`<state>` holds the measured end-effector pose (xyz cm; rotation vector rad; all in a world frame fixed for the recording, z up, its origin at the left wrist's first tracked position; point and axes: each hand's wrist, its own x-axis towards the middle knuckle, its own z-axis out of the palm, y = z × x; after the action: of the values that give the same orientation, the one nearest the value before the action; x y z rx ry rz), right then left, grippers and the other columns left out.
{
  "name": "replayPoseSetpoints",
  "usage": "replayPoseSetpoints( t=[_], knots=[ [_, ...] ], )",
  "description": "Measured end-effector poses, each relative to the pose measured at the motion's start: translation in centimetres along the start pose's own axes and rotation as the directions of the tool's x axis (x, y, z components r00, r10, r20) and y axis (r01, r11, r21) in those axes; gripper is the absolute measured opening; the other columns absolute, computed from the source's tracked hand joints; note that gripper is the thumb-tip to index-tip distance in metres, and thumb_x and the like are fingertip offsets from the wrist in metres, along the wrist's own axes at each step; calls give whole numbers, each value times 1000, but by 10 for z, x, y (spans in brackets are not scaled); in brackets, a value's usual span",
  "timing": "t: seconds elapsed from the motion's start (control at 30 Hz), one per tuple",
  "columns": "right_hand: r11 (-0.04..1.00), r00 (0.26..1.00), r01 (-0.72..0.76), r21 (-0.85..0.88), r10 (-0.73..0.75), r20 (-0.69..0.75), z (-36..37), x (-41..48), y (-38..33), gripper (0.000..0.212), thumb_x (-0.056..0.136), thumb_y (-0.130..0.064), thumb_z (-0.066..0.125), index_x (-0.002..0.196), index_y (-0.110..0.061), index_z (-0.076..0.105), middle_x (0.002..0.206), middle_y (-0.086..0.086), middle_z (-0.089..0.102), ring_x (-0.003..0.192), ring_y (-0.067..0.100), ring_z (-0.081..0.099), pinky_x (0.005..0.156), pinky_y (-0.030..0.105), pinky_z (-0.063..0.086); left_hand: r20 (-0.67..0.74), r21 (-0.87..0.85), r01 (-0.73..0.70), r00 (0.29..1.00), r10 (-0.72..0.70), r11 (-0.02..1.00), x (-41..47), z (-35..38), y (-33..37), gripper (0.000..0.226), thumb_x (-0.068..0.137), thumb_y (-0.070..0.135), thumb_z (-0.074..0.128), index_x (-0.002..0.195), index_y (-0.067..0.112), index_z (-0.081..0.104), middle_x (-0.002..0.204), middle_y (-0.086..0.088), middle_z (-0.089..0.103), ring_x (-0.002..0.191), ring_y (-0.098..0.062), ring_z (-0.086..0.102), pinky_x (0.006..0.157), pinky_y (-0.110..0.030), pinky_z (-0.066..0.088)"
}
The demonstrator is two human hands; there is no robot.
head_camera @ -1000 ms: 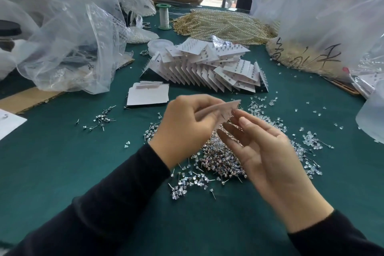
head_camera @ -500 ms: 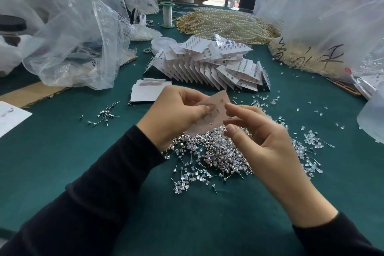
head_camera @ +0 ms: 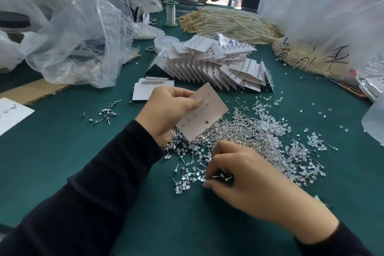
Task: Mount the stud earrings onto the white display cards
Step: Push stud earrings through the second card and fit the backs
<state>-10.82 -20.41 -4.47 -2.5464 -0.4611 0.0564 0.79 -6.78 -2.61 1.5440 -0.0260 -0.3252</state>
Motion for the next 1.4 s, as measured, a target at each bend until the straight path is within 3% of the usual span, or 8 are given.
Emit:
replayPoseSetpoints(
  t=[0.23, 0.4, 0.6, 0.7, 0.83, 1.17, 1.3, 1.4],
  knots=[
    [988, 1000, 0, -156, -1, -4, 7, 2, -9, 8, 84, -32, 52, 84, -24, 56, 89, -11, 45, 76, 10, 44, 70, 28, 42, -13, 16, 15, 1000, -15, 1000, 1, 2, -1, 5, 80, 1, 64, 80, 5, 63, 71, -6, 65, 62, -16, 60, 54, -24, 47],
    [988, 999, -37, -148, 33, -30, 9, 2, -10, 10, 86, -35, 51, 83, -26, 53, 89, -11, 44, 76, 9, 44, 69, 26, 40, -2, 34, 9, 1000, -9, 999, 0, 3, -4, 11, 78, 3, 66, 71, 10, 62, 60, 1, 65, 47, -6, 60, 44, -18, 48],
    [970, 999, 48, -239, -51, -6, 9, 2, -11, 13, 82, -28, 54, 79, -16, 58, 85, -2, 52, 76, 19, 51, 65, 31, 44, -14, 46, 4, 1000, -3, 999, 1, 5, -6, 10, 79, 2, 66, 72, 9, 63, 63, -2, 65, 51, -10, 60, 47, -20, 47],
    [990, 998, 22, -138, -30, -57, 5, 0, -11, 6, 78, -24, 56, 75, -19, 57, 80, -4, 54, 66, 12, 47, 60, 28, 43, -7, 54, 8, 1000, -8, 999, 0, 5, -7, 7, 79, 2, 65, 74, 7, 64, 66, -5, 66, 54, -12, 61, 47, -21, 48],
    [999, 991, 2, 44, 4, -133, -4, 0, -7, 6, 77, -22, 58, 73, -25, 54, 70, -12, 56, 67, 7, 50, 62, 17, 40, 1, 72, 21, 1000, -22, 997, 0, 5, -7, 5, 79, 4, 66, 76, 8, 64, 69, -5, 67, 56, -12, 63, 47, -22, 48],
    [990, 996, 42, 134, -32, -82, 1, 1, -4, 9, 76, -15, 60, 76, -24, 60, 67, -18, 53, 67, 2, 51, 60, 9, 37, 5, 91, 25, 1000, -25, 996, -2, 6, -7, 5, 81, 4, 64, 77, 7, 64, 70, -6, 66, 58, -14, 61, 48, -22, 49],
    [981, 989, 77, 178, -54, -134, 2, 2, -5, 7, 78, -18, 60, 76, -24, 59, 69, -16, 55, 66, 3, 52, 62, 11, 38, 14, 101, 23, 1000, -25, 995, -3, 7, -8, 7, 81, 4, 64, 75, 8, 65, 68, -6, 66, 56, -13, 60, 47, -21, 48],
    [942, 987, 82, 326, -30, -159, 4, 2, -7, 8, 79, -14, 60, 78, -22, 59, 69, -10, 63, 64, 8, 59, 61, 23, 48, 18, 85, 27, 999, -28, 996, -4, 8, -8, 10, 81, 3, 63, 73, 8, 65, 66, -6, 65, 52, -12, 60, 44, -19, 47]
  ],
)
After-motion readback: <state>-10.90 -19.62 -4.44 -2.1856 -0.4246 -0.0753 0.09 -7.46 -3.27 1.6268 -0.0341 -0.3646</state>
